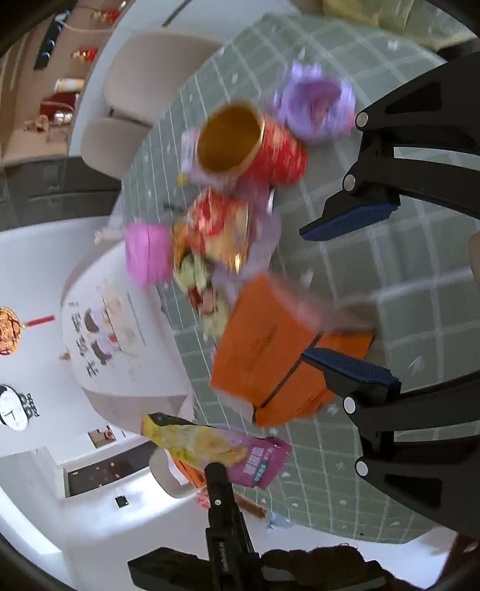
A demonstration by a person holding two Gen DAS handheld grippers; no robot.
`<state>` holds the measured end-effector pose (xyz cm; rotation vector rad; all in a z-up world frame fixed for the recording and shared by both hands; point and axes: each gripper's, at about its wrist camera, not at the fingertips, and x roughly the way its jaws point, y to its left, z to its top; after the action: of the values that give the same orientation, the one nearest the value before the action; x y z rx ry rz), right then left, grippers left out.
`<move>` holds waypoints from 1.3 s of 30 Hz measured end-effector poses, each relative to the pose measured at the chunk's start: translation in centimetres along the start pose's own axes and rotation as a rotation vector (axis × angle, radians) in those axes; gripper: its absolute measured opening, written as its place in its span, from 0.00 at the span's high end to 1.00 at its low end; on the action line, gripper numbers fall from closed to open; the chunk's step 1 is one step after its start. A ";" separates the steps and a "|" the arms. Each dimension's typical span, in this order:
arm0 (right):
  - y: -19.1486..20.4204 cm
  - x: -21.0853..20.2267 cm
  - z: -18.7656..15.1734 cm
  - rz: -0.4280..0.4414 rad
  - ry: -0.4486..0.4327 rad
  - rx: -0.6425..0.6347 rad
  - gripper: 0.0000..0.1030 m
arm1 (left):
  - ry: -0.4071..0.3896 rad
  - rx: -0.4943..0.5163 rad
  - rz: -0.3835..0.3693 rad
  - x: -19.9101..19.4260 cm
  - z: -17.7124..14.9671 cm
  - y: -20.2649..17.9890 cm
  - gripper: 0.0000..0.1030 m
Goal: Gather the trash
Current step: 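Lift the yellow chip bag with the left gripper while the right gripper grasps the orange bag, then carry both bags to the yellow trash bag and release them inside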
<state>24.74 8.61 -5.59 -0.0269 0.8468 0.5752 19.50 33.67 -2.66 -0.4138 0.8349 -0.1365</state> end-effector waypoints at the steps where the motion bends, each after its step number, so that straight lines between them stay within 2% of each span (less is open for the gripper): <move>1: 0.5 0.7 0.3 -0.014 0.005 0.004 0.45 | -0.009 -0.015 0.005 -0.4 0.2 0.7 0.94; 2: 0.8 1.6 0.6 -0.039 0.017 0.009 0.45 | -0.017 -0.025 0.011 -0.7 0.3 1.2 0.94; 5: 1.0 5.5 1.2 -0.086 0.133 0.065 0.45 | -0.030 -0.048 0.029 -1.5 0.3 2.5 0.94; 7: 0.8 6.7 1.0 -0.041 0.179 0.123 0.45 | -0.028 -0.056 0.040 -1.6 -0.1 2.9 0.94; 9: 0.9 6.7 0.9 0.093 0.171 0.146 0.54 | -0.021 -0.064 0.049 -1.6 -0.4 3.4 0.94; 10: 1.2 6.6 1.0 0.125 0.177 0.131 0.76 | -0.015 -0.076 0.053 -1.6 -0.5 3.8 0.94; 13: 2.2 5.0 2.1 0.078 0.152 0.044 0.85 | -0.011 -0.102 0.062 -1.6 -0.5 4.3 0.94; 16: 2.2 1.6 4.2 0.072 0.083 0.005 0.87 | -0.040 -0.100 0.061 -2.1 0.3 3.4 0.94; 20: 0.4 -3.4 6.9 0.049 -0.024 0.001 0.87 | -0.113 -0.063 0.029 -3.2 1.8 -0.3 0.94; 24: -3.5 -9.1 8.3 -0.019 -0.116 0.013 0.87 | -0.158 -0.024 -0.030 -3.3 3.1 -5.1 0.94; 26: -5.7 -12.1 8.3 -0.087 -0.167 0.017 0.87 | -0.162 0.005 -0.051 -2.8 3.8 -7.5 0.94; 29: -9.2 -16.1 7.5 -0.178 -0.210 0.026 0.87 | -0.171 0.070 -0.083 -1.9 4.8 -11.9 0.94; 32: -12.7 -18.5 6.9 -0.232 -0.236 0.070 0.87 | -0.172 0.127 -0.127 -0.6 5.3 -16.4 0.94; 39: -22.0 -25.1 2.0 -0.394 -0.273 0.168 0.87 | -0.079 0.273 -0.246 4.7 3.3 -28.2 0.94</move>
<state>23.82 -21.34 9.21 0.0374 0.5987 0.1313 26.31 7.64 7.60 -0.2611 0.6741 -0.4540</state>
